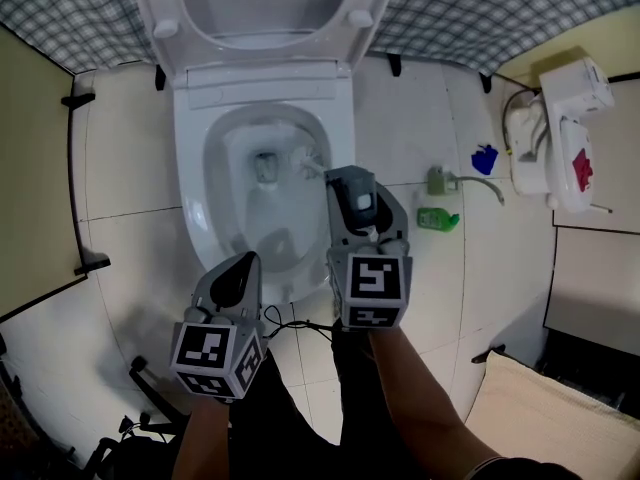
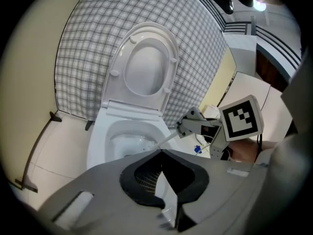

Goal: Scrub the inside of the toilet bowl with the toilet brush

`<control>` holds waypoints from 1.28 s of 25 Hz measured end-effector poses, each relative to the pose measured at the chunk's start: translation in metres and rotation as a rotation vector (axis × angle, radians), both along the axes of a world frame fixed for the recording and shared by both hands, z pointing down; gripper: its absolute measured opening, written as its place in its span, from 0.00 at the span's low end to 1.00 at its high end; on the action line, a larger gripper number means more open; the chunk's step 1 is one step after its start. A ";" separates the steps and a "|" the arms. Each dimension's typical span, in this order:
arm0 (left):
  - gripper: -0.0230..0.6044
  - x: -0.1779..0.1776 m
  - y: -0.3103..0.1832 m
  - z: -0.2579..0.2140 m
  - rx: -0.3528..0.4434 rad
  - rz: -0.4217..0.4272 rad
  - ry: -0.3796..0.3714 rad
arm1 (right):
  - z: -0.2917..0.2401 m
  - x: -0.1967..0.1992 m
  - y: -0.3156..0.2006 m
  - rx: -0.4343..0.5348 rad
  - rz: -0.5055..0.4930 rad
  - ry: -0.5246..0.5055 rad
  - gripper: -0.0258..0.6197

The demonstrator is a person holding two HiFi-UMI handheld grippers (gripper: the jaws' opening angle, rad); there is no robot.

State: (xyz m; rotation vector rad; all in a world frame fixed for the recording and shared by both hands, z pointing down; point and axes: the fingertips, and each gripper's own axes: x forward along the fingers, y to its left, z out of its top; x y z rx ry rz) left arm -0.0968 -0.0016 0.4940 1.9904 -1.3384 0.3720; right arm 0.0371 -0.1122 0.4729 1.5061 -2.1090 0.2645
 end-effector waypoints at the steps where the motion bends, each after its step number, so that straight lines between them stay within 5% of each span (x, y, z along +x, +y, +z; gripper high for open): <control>1: 0.05 0.001 0.000 0.000 0.000 0.001 0.000 | -0.006 0.005 0.001 0.006 0.010 0.009 0.35; 7: 0.05 0.004 0.004 0.000 -0.001 0.000 0.007 | -0.008 0.008 0.014 -0.023 0.010 -0.022 0.35; 19: 0.05 -0.029 0.011 0.003 -0.009 -0.070 0.007 | -0.001 -0.123 0.032 -0.096 -0.238 -0.211 0.35; 22: 0.05 -0.036 0.013 0.006 -0.015 -0.079 0.006 | 0.006 -0.140 0.035 -0.086 -0.269 -0.186 0.35; 32: 0.05 -0.034 0.010 0.008 -0.021 -0.077 0.017 | 0.068 -0.106 0.016 -0.126 -0.206 -0.082 0.35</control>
